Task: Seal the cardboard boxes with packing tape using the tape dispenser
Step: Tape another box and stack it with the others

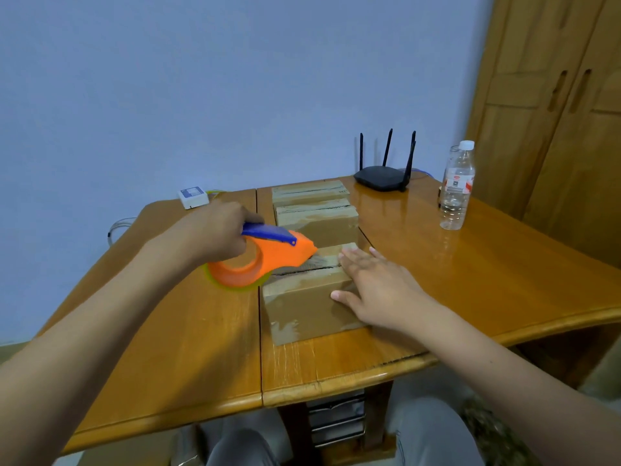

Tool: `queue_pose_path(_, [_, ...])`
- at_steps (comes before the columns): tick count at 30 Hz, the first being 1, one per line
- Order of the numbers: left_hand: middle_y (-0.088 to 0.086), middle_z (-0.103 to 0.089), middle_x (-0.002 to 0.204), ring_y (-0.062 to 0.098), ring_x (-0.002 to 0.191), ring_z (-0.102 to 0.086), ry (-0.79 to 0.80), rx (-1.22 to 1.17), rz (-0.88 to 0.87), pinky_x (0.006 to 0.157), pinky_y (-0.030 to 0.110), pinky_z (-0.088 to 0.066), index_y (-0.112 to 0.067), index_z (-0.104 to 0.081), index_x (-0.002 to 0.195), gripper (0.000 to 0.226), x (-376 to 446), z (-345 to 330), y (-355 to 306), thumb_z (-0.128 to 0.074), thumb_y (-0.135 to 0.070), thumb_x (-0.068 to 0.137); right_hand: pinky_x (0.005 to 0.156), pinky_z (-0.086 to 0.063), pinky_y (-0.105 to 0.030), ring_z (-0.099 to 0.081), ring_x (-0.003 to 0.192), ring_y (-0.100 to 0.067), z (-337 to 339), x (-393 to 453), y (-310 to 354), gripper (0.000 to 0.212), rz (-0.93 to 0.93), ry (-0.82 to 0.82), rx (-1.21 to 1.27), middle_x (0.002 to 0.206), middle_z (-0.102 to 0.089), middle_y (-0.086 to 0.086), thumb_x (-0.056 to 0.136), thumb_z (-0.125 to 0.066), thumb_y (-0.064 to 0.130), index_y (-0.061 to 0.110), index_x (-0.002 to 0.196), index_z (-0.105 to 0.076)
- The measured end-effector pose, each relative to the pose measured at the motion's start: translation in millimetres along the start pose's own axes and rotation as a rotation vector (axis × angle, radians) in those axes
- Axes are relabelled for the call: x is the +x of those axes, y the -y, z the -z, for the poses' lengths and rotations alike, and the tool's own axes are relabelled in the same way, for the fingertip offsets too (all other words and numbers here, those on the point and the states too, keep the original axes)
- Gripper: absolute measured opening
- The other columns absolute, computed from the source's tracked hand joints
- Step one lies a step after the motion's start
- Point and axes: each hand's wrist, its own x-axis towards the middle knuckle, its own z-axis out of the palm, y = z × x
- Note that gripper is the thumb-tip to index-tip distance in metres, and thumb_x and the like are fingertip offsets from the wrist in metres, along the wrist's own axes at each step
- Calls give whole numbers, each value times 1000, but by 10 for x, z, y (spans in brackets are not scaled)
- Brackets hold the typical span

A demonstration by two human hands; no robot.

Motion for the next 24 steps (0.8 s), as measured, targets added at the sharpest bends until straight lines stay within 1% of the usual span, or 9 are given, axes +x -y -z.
queue_pose_path(2, [-3,-59,91,12,67,-45,-43,6,21,52,24,-32,-34,-56,139,68,-86,-86,36,-44,-1,81,125,-4,-33,-7,155,-14,5,-17,16,79,-10,0,-9,168,-9,-2,102,-32,62,14,161,-12])
queue_pose_path(3, [-3,-58,91,12,68,-43,-60,26,23,59,26,-35,-36,-54,141,69,-102,-125,51,-45,-2,81,125,-5,-34,-7,155,-14,11,-29,33,80,-10,-2,-13,169,-10,-2,101,-32,63,15,162,-10])
queue_pose_path(6, [-1,-66,111,20,90,-49,-75,108,19,92,36,-35,-39,-49,143,70,-71,-199,92,-43,-5,82,125,-7,-38,-14,155,-19,58,-53,79,85,-7,-5,17,167,-16,-4,99,-35,67,25,162,3])
queue_pose_path(7, [-1,-67,115,22,95,-50,-75,112,20,96,37,-33,-39,-49,143,70,-58,-207,94,-43,-5,81,125,-5,-39,-15,154,-19,74,-47,87,85,-11,4,20,167,-18,-4,99,-34,67,25,161,3])
queue_pose_path(11, [-1,-68,120,25,109,-56,-71,104,7,96,37,-31,-38,-54,139,70,-24,-232,65,-43,-5,77,125,6,-51,-10,155,-17,131,20,83,78,-7,70,-106,168,-16,-5,99,-25,68,21,161,-16])
queue_pose_path(14, [-1,-69,115,25,104,-55,-59,112,7,96,37,-30,-38,-56,136,68,-19,-209,24,-44,-6,77,123,10,-53,-6,155,-18,178,50,135,78,4,64,-98,168,-14,-2,100,-26,66,15,159,-24])
queue_pose_path(18, [-3,-68,110,20,90,-44,-51,96,21,97,39,-29,-39,-58,133,67,-24,-209,19,-43,-5,77,126,3,-39,-11,155,-23,107,45,276,80,30,28,3,168,-13,-10,102,-30,62,13,161,-11])
queue_pose_path(21, [-4,-68,107,23,98,-52,-50,95,20,98,39,-29,-39,-59,132,67,-21,-214,19,-43,-6,76,127,1,-41,-7,156,-21,35,64,258,80,36,32,-36,168,-9,-10,102,-26,63,11,161,-10])
queue_pose_path(24, [-5,-67,104,23,95,-51,-54,93,18,97,39,-29,-38,-59,131,65,-14,-221,18,-44,-6,76,126,6,-44,2,156,-15,38,48,247,78,55,44,-50,169,-3,-3,103,-27,61,12,161,-8])
